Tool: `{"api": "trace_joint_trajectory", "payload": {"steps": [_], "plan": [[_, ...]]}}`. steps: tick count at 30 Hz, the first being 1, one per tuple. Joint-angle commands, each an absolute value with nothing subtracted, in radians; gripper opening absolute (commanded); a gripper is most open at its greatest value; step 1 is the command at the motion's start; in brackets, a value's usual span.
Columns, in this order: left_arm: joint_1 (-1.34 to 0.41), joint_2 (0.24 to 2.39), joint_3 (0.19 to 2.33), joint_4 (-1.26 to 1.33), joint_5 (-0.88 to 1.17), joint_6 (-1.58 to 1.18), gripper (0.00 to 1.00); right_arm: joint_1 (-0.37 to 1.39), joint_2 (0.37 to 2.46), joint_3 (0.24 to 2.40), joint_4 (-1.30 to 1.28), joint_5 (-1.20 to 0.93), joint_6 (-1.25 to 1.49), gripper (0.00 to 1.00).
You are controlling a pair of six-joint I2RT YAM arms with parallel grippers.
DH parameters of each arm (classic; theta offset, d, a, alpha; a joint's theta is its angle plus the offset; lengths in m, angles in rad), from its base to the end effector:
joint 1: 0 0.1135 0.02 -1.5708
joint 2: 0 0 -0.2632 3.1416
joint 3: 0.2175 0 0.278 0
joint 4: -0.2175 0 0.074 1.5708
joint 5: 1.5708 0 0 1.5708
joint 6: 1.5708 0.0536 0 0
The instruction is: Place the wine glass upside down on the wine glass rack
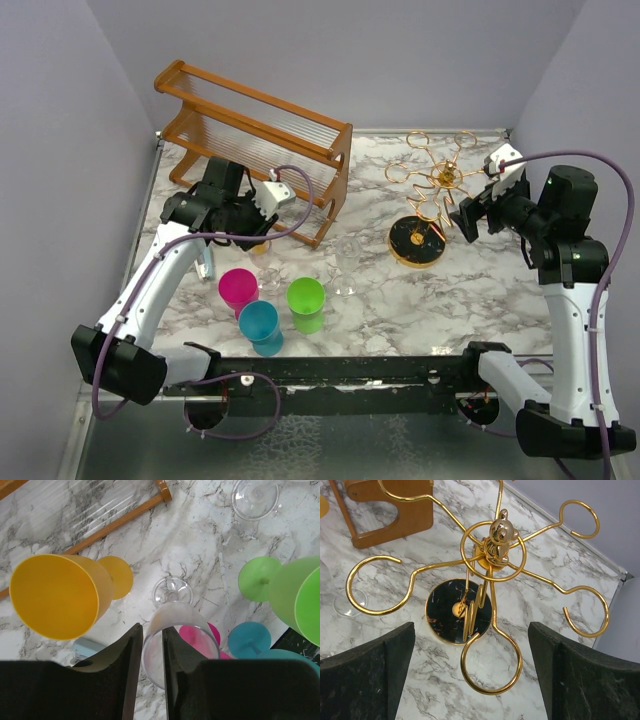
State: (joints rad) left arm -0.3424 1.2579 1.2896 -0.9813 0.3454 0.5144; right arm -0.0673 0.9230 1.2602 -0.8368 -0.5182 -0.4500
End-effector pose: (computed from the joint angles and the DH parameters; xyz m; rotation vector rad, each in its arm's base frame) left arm 0.2584 -0.1114 0.3313 1.1531 2.1916 -0.3616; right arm 0.2046 0.0128 0.4120 -0.6829 1.8862 0.2070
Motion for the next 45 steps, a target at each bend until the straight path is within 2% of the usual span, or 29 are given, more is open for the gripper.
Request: {"api": "trace_joint_trajectory", "payload": {"steps": [1, 6, 12, 22, 30, 35, 38, 41, 45], "plan": [[-0.354, 1.26, 1.325, -1.022, 0.315, 0.532, 0.23, -0.066, 0.924, 1.28, -0.818, -0.545, -0.452, 0.94], [-0.366, 1.259, 1.343, -1.046, 0.32, 0.546, 0.15, -0.066, 0.932, 1.287, -0.813, -0.546, -0.454, 0.95], [-0.38, 1.249, 1.41, -1.055, 0.346, 0.562, 0.0, -0.066, 0.945, 1.312, -0.806, -0.569, -0.446, 0.95], [-0.393, 1.267, 1.603, -1.15, 0.4, 0.583, 0.0, -0.066, 0.977, 1.38, -0.813, -0.634, -0.423, 0.95], [-0.393, 1.233, 1.796, -1.078, 0.539, 0.523, 0.0, -0.066, 1.085, 1.425, -0.677, -0.962, -0.257, 0.93], [-0.394, 1.236, 1.941, -0.959, 0.594, 0.404, 0.0, -0.061, 1.16, 1.477, -0.472, -1.066, -0.063, 0.9], [-0.393, 1.222, 1.942, -0.808, 0.62, 0.285, 0.0, -0.041, 1.201, 1.489, -0.361, -1.089, 0.057, 0.86], [-0.393, 1.22, 1.913, -0.62, 0.621, 0.166, 0.0, -0.002, 1.233, 1.498, -0.286, -1.076, 0.142, 0.83], [-0.393, 1.278, 1.969, -0.506, 0.606, 0.035, 0.0, 0.101, 1.267, 1.53, -0.268, -0.989, 0.168, 0.8]]}}
